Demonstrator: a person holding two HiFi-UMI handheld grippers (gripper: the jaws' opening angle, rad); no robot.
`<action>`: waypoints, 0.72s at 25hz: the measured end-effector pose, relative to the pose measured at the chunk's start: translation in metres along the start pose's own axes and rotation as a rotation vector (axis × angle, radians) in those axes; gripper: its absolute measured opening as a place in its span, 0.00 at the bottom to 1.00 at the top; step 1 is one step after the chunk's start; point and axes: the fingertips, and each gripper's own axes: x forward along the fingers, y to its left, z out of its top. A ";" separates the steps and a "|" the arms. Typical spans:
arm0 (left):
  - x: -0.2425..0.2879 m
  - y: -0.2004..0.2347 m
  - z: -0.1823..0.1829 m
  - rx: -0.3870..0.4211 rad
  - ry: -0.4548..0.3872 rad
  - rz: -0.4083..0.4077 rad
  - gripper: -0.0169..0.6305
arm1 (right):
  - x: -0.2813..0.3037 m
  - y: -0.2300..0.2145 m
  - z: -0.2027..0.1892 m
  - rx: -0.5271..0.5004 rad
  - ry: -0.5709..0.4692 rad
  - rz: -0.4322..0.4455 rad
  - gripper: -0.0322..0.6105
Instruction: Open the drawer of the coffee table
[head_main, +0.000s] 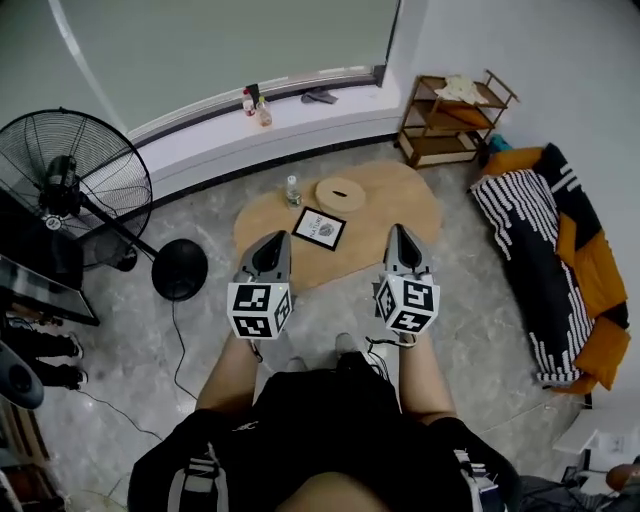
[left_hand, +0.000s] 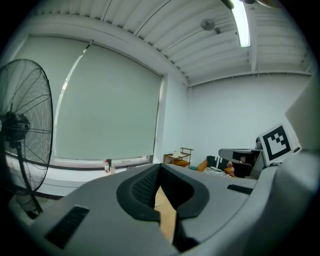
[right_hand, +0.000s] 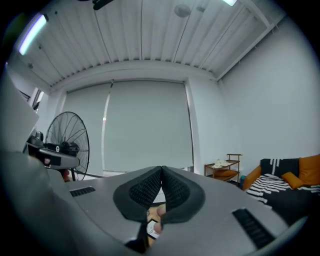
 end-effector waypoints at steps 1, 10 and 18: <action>0.006 -0.004 0.001 0.004 0.000 0.025 0.05 | 0.011 -0.007 -0.002 -0.001 0.007 0.029 0.08; 0.026 0.014 -0.014 -0.002 0.000 0.326 0.05 | 0.091 -0.030 -0.033 -0.005 0.082 0.278 0.08; -0.015 0.037 -0.065 -0.055 0.039 0.436 0.05 | 0.088 -0.009 -0.079 0.030 0.145 0.400 0.08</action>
